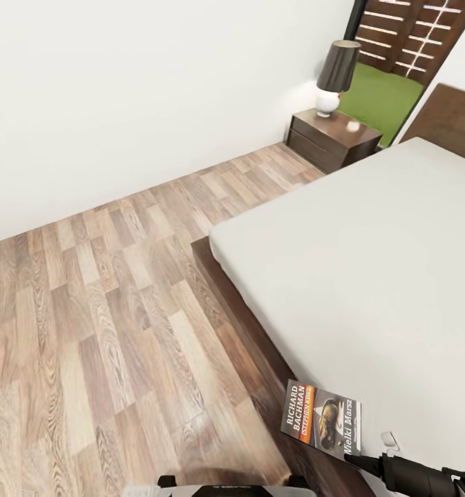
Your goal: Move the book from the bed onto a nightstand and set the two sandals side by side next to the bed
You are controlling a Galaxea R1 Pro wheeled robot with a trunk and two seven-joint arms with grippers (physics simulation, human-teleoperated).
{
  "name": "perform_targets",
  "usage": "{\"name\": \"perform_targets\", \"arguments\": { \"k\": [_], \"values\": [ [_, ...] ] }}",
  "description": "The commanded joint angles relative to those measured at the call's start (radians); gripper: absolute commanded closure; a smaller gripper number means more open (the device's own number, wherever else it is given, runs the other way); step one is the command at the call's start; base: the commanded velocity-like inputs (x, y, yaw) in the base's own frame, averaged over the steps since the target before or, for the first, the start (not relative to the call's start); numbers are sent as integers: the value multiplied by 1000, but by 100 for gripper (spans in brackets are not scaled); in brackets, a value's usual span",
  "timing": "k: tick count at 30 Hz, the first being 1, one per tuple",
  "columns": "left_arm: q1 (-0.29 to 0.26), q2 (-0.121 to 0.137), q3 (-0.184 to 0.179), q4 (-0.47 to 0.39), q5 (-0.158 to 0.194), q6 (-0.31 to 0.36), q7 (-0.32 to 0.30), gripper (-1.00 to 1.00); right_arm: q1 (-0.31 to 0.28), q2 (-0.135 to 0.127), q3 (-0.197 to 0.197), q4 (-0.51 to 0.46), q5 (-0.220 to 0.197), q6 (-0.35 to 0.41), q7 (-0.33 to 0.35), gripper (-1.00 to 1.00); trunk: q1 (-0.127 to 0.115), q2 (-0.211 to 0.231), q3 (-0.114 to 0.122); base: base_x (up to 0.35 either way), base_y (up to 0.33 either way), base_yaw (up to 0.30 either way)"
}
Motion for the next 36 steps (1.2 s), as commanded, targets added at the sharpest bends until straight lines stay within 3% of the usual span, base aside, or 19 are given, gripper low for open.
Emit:
{"name": "perform_targets", "arguments": {
  "k": [1,36],
  "values": [
    [-1,0,-3,3,9,-1,-5,-100,0,0,-2,0,-1,10,4,100,0,-1,-1,0,0,282],
    [-1,0,-3,5,9,-1,-5,-100,0,0,-3,0,-1,10,4,100,0,-1,-17,0,0,282]
  ]
}}
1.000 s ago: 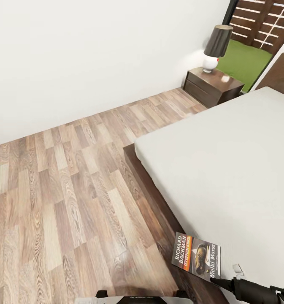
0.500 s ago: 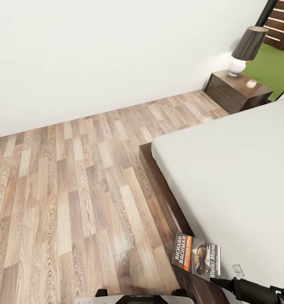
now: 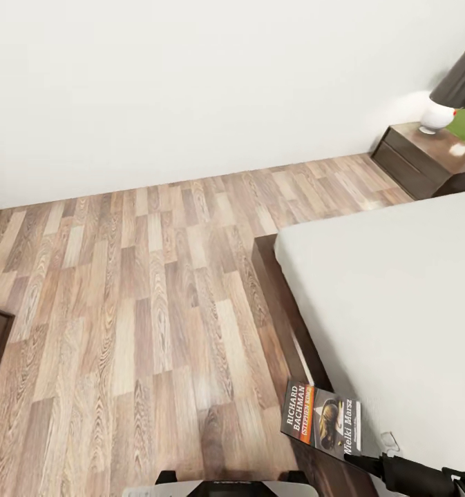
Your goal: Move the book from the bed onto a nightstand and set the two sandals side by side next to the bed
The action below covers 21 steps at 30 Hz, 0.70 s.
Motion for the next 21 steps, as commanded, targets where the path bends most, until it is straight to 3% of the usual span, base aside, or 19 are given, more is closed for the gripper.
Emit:
{"name": "perform_targets", "arguments": {
  "k": [1,21],
  "values": [
    [-1,0,-2,1,9,-1,-5,-100,0,0,-2,0,-1,10,4,100,0,-1,-1,0,0,282],
    [-1,0,-2,1,10,-1,-5,-100,0,0,-2,0,-1,10,4,100,0,-1,-10,0,0,282]
  ]
}}
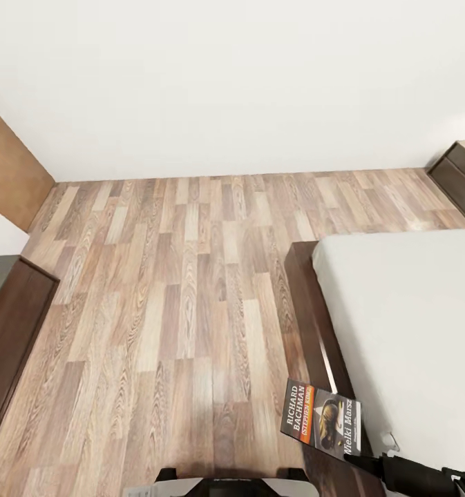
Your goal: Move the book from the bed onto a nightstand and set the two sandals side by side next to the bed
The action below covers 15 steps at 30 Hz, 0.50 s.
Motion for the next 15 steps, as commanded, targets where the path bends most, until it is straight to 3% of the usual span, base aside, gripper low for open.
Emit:
{"name": "perform_targets", "arguments": {
  "k": [1,11,15],
  "values": [
    [-1,0,-2,1,10,-1,-5,-100,0,0,-2,0,-1,10,4,100,0,-1,-1,0,0,282],
    [-1,0,-2,1,9,-1,-5,-100,0,0,-2,0,-1,10,-9,100,0,-1,-6,0,0,282],
    [-1,0,-3,1,9,-1,-5,-100,0,0,-2,0,0,10,-130,100,0,-1,-7,0,0,282]
  ]
}}
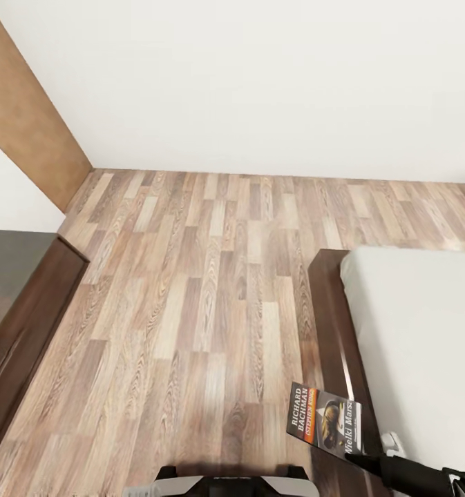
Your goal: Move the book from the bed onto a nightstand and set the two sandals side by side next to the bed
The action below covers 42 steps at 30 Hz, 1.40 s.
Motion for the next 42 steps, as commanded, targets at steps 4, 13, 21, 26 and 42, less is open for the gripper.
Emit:
{"name": "perform_targets", "arguments": {
  "k": [4,13,21,26,42],
  "values": [
    [-1,0,-2,1,10,-1,-5,-100,0,22,-2,-1,-5,10,-82,100,0,-1,-2,0,0,282],
    [-1,-5,-2,1,9,-1,-5,-100,0,38,-2,-1,-4,10,-104,100,0,-1,-7,0,0,281],
    [-1,-6,-2,1,9,-1,-5,-100,0,38,-2,-1,-5,10,-103,100,0,-1,-10,0,0,241],
    [-1,-5,-2,1,9,-1,-5,-100,0,39,-3,-1,-7,10,-103,100,0,-1,-11,0,0,35],
    [-1,-5,-2,1,10,-1,-5,-100,0,39,-3,1,-12,10,-104,100,0,-1,-11,0,0,1]
  ]
}}
